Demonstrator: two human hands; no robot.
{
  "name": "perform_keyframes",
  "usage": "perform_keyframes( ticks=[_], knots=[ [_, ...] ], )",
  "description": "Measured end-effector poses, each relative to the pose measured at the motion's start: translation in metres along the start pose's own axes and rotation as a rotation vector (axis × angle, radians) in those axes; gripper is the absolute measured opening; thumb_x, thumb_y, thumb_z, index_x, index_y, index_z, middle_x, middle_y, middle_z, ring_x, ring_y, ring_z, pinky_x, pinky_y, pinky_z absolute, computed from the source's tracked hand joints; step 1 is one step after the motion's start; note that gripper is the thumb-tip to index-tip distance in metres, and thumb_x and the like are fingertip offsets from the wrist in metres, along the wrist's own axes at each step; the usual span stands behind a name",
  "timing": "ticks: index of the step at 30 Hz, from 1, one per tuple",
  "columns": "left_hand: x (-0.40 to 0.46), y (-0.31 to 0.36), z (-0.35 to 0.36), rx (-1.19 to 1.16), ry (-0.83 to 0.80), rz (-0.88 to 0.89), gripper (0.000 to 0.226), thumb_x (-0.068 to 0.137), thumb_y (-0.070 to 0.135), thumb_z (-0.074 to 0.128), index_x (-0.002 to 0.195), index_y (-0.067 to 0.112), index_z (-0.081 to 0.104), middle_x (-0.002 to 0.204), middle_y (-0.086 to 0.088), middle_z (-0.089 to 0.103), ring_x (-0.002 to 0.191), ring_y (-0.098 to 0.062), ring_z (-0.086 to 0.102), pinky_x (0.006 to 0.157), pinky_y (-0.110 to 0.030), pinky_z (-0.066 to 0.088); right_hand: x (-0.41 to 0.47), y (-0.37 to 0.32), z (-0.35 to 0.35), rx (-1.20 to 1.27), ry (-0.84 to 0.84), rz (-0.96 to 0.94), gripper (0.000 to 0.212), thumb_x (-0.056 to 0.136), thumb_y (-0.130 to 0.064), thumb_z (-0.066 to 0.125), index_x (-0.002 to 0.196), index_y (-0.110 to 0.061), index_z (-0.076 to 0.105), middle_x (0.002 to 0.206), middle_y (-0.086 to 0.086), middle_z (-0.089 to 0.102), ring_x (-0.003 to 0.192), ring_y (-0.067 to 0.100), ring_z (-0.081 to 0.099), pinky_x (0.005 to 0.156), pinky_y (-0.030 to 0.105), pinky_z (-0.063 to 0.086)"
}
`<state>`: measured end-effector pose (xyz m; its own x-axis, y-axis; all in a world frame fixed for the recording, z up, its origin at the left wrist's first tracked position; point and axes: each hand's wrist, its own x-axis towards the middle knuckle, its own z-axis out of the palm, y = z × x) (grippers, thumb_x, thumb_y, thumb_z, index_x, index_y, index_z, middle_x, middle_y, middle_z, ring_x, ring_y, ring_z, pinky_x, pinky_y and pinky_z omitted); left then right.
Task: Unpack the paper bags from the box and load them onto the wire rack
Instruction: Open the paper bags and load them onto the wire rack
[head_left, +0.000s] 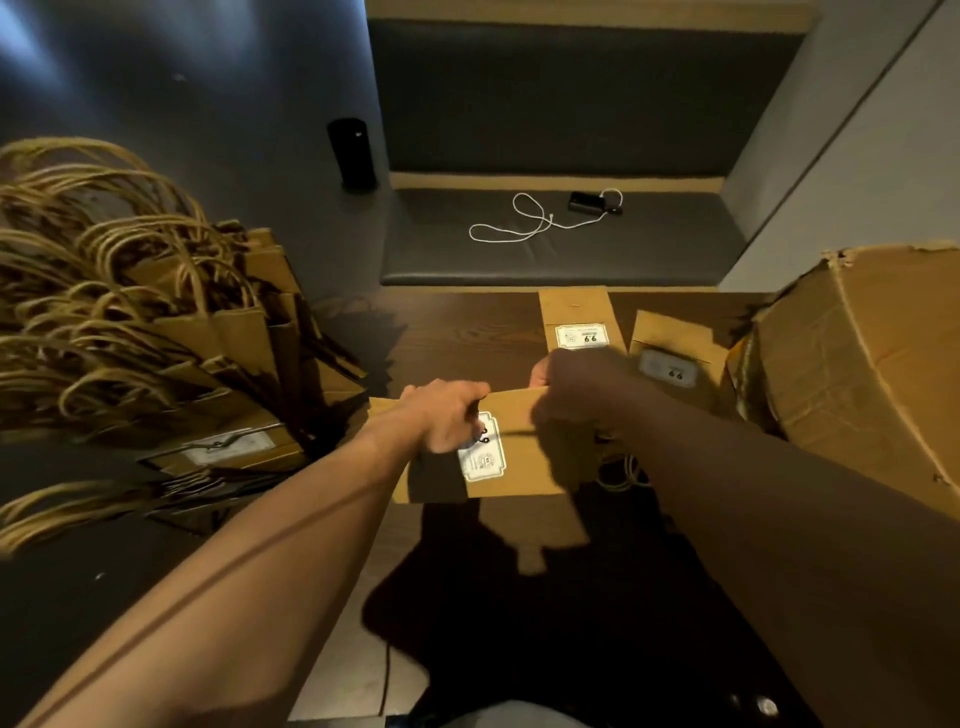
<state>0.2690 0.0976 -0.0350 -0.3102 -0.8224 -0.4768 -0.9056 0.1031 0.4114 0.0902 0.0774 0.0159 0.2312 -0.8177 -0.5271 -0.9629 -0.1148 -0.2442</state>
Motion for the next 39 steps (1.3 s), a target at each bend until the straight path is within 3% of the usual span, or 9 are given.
perform_keyframes(
  ticks=[3,5,9,12,15,17,23,32,39],
  knots=[
    [-0.008,-0.015,-0.003,-0.164,-0.038,0.033,0.016,0.094,0.022,0.058,0.093,0.037,0.052,0.106,0.005,0.064,0.107,-0.021,0.059,0.100,-0.053,0.044,0.006,-0.001,0.007,0.118,0.041,0.082,0.059,0.075,-0.040,0.079,0.125,-0.026,0.050,0.109,0.001,0.058,0.099,0.020,0.056,0.078,0.034,0.051],
    [-0.016,-0.024,-0.007,-0.378,0.033,0.014,0.019,0.096,0.018,0.058,0.094,0.036,0.053,0.107,0.004,0.064,0.105,-0.018,0.060,0.098,-0.048,0.048,0.011,-0.004,0.012,0.037,0.263,0.121,0.094,0.068,-0.055,0.078,0.143,-0.032,0.027,0.145,0.009,0.036,0.131,0.034,0.037,0.106,0.053,0.035],
    [-0.025,-0.029,-0.014,-0.884,0.303,-0.073,0.019,0.100,0.016,0.056,0.116,0.025,0.055,0.112,0.004,0.067,0.107,-0.016,0.063,0.091,-0.035,0.052,0.006,-0.019,0.007,0.264,0.707,0.223,0.121,0.063,-0.063,0.079,0.153,-0.027,0.005,0.160,0.012,0.003,0.144,0.035,0.013,0.112,0.052,0.021],
    [-0.028,-0.026,-0.021,-1.142,0.428,-0.052,0.020,0.100,0.011,0.056,0.114,0.025,0.056,0.111,0.004,0.069,0.107,-0.019,0.065,0.091,-0.033,0.053,0.010,-0.022,0.007,1.006,0.280,0.156,0.081,0.060,-0.052,0.086,0.123,-0.011,0.056,0.120,0.017,0.062,0.109,0.030,0.055,0.092,0.046,0.050],
    [-0.033,-0.023,-0.027,-1.193,0.476,-0.024,0.022,0.099,0.011,0.059,0.116,0.024,0.057,0.115,0.000,0.069,0.108,-0.020,0.066,0.098,-0.042,0.053,0.009,-0.031,0.015,1.249,0.070,0.057,0.024,0.076,-0.017,0.082,0.088,-0.012,0.061,0.082,0.008,0.066,0.069,0.018,0.060,0.057,0.029,0.051],
    [-0.038,-0.025,-0.026,-1.135,0.528,-0.027,0.024,0.097,0.015,0.062,0.119,0.023,0.057,0.117,0.001,0.069,0.110,-0.019,0.065,0.101,-0.045,0.051,0.009,-0.039,0.017,1.335,0.089,-0.013,0.019,0.083,0.002,0.070,0.084,-0.012,0.058,0.078,0.002,0.068,0.063,0.013,0.063,0.048,0.021,0.048],
    [-0.063,-0.034,-0.017,-1.056,0.716,-0.210,0.030,0.097,0.031,0.061,0.126,0.029,0.056,0.119,0.010,0.066,0.113,-0.015,0.062,0.104,-0.043,0.048,0.013,-0.068,0.013,1.338,0.082,-0.178,0.034,0.088,0.005,0.062,0.122,0.002,0.057,0.117,0.015,0.068,0.103,0.028,0.067,0.092,0.041,0.055],
    [-0.122,-0.055,-0.055,-0.964,0.910,-0.191,0.018,0.095,0.016,0.059,0.108,0.028,0.063,0.106,0.008,0.070,0.099,-0.012,0.064,0.090,-0.034,0.054,0.020,-0.125,0.020,1.291,-0.019,-0.203,0.036,0.084,-0.001,0.071,0.118,-0.002,0.062,0.112,0.011,0.072,0.104,0.026,0.069,0.098,0.050,0.051],
    [-0.183,-0.088,-0.093,-1.024,0.763,-0.155,0.026,0.095,0.002,0.059,0.112,0.021,0.065,0.112,-0.001,0.071,0.104,-0.013,0.067,0.092,-0.029,0.054,0.017,-0.168,0.029,1.240,-0.131,-0.258,0.033,0.086,-0.003,0.069,0.118,-0.005,0.063,0.113,0.009,0.072,0.104,0.025,0.069,0.099,0.048,0.050]
  ],
)
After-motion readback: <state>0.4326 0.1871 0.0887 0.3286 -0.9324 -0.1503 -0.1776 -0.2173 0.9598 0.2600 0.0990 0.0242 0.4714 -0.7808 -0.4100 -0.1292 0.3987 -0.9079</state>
